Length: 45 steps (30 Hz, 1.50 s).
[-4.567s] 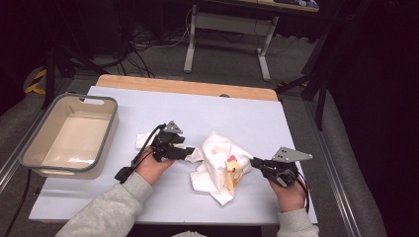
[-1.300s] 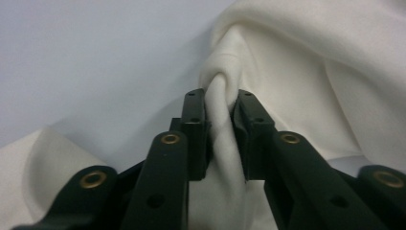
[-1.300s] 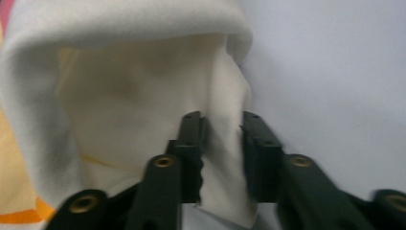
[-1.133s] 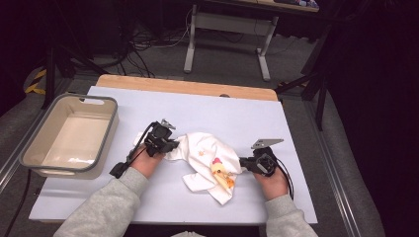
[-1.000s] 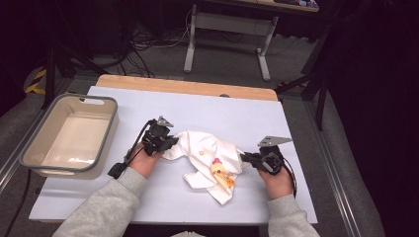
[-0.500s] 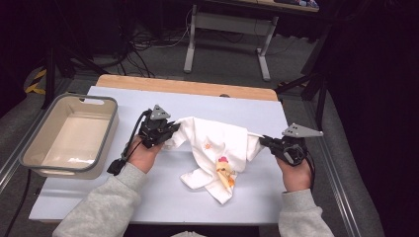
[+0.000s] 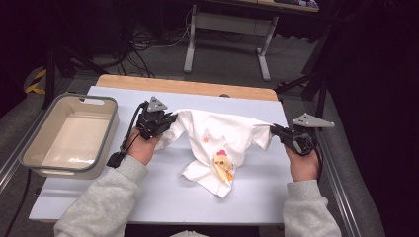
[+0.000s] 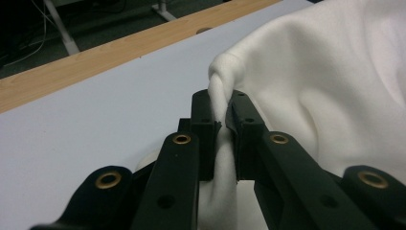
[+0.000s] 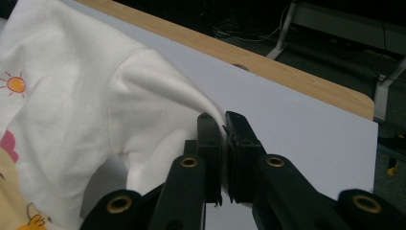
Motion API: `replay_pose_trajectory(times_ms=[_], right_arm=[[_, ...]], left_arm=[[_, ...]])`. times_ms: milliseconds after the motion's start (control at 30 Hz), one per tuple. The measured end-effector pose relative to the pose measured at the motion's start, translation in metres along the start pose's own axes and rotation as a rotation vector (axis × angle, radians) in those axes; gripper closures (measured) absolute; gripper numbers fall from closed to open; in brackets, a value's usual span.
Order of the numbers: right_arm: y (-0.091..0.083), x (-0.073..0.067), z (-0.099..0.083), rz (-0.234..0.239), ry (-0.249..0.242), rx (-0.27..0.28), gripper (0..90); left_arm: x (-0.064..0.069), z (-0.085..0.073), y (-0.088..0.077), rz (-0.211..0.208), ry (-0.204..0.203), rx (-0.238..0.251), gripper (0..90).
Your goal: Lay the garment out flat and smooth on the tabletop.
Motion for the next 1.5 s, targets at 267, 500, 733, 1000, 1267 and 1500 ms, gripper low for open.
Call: replay_pose_trajectory(times_ms=[267,500,733,1000,1267,1500], right_arm=[[0.032,0.005,-0.002,-0.013,0.0,-0.046,84.9],[0.065,0.008,-0.008,-0.014,0.012,-0.102,84.6],[0.079,0.013,-0.017,-0.03,0.036,-0.138,65.4],[0.068,0.005,-0.024,-0.008,0.054,-0.105,44.9],[0.058,-0.012,-0.028,0.058,0.044,-0.08,41.0],[0.05,-0.028,-0.032,0.116,0.046,-0.06,40.1]], left_arm=[[-0.004,-0.003,0.023,0.039,0.006,-0.037,82.1],[-0.006,-0.006,0.04,0.064,0.012,-0.077,81.3],[-0.007,-0.01,0.046,0.041,-0.012,-0.109,55.9],[0.005,-0.011,0.033,-0.037,-0.01,-0.136,38.2],[0.028,-0.021,0.021,-0.138,0.021,-0.165,38.2],[0.04,-0.032,0.015,-0.204,0.04,-0.221,43.0]])
Point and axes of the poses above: each handheld gripper's, and its own axes: y roughly forward along the jaws, z roughly out of its top, x roughly to its right, the point moved 2 cm from there along y, roughly forward along the jaws, and after that the axes turned 10 degrees about -y, right-handed, at the moved point
